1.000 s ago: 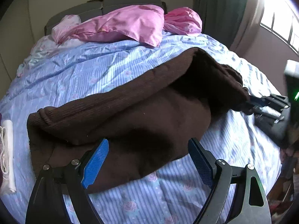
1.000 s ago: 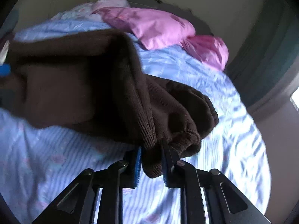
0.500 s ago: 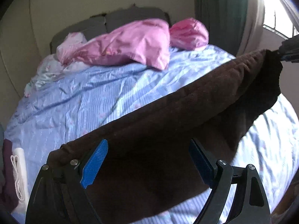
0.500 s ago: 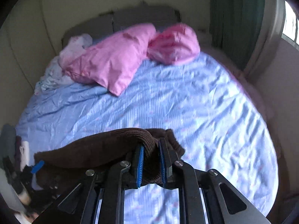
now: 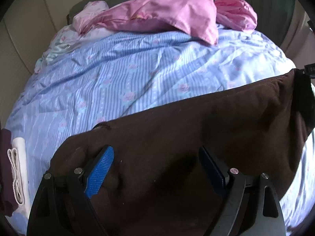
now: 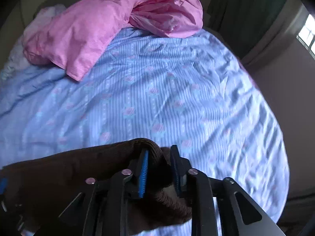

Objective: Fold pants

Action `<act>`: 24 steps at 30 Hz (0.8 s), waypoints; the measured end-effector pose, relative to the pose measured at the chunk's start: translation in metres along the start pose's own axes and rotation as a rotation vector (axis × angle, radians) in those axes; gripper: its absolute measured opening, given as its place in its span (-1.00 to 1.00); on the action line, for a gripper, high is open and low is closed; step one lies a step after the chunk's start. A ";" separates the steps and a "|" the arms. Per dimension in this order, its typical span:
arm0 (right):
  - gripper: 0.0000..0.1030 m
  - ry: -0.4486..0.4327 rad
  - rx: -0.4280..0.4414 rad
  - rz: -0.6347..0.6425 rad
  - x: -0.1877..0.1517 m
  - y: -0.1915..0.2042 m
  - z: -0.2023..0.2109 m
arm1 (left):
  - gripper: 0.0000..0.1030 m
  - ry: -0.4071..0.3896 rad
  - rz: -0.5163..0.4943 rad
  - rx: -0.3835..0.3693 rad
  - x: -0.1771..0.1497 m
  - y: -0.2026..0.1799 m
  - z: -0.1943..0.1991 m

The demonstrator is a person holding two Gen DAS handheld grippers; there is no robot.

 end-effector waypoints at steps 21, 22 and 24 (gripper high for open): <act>0.41 -0.363 0.005 0.025 -0.028 -0.013 0.092 | 0.77 -0.136 0.087 -0.123 0.000 0.016 0.065; 0.41 -0.373 0.032 0.027 -0.035 -0.010 0.102 | 0.77 -0.156 0.089 -0.130 -0.001 0.021 0.074; 0.41 -0.379 0.118 0.042 -0.051 -0.001 0.116 | 0.77 -0.186 0.091 -0.139 -0.004 0.035 0.092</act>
Point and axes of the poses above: each gripper's, at about its wrist camera, not at the fingertips, and z roughly against the way its jaws point, y to its left, x to its top, the point moved 3 cm from there along -z, roughly the way its jaws point, and after that the axes turned 1 degree about -x, right-handed, at the moved point
